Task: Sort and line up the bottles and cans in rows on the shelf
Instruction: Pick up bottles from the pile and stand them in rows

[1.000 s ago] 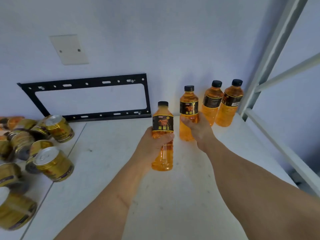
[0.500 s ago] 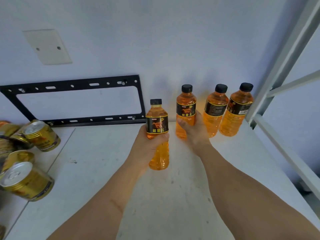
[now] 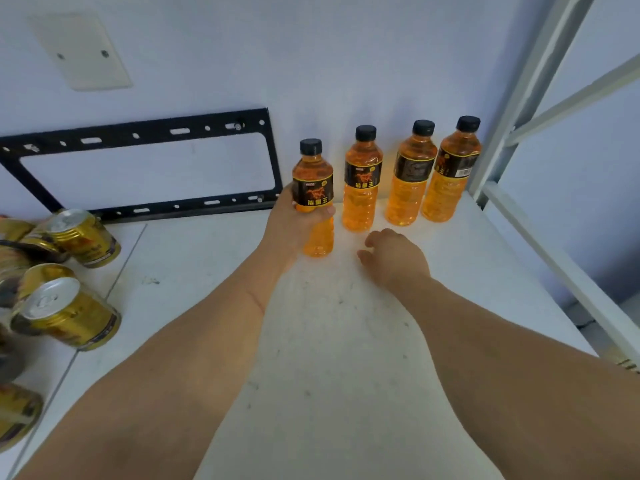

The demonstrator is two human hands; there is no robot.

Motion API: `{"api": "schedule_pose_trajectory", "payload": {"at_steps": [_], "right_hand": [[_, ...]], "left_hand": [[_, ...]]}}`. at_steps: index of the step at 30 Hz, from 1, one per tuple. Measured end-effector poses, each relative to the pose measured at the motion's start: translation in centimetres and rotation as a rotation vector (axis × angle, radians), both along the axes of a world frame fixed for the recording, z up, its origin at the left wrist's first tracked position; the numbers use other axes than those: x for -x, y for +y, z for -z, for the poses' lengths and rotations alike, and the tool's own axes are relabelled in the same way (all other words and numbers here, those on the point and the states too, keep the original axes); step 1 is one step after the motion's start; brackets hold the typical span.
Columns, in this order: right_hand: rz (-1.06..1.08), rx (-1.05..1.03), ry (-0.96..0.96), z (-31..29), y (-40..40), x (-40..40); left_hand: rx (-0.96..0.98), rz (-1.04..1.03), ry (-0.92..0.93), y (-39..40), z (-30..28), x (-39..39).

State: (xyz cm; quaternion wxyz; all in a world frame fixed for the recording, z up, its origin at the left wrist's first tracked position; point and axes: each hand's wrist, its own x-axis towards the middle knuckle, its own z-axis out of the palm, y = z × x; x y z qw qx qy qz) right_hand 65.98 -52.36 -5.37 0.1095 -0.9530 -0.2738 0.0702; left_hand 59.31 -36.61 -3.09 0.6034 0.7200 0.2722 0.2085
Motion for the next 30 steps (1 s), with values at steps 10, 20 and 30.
{"api": "schedule_pose_trajectory", "payload": {"at_steps": [10, 20, 30], "right_hand": [[-0.248, 0.135, -0.202, 0.3, -0.7, 1.6], [-0.223, 0.107, -0.183, 0.3, -0.1, 2.2], [-0.325, 0.161, -0.288, -1.3, -1.8, 7.8]], "left_hand": [[-0.037, 0.043, -0.031, 1.4, 0.5, -2.2], [-0.045, 0.095, 0.001, 2.6, 1.1, -2.8], [-0.868, -0.037, 0.372, -0.1, 0.1, 6.6]]}}
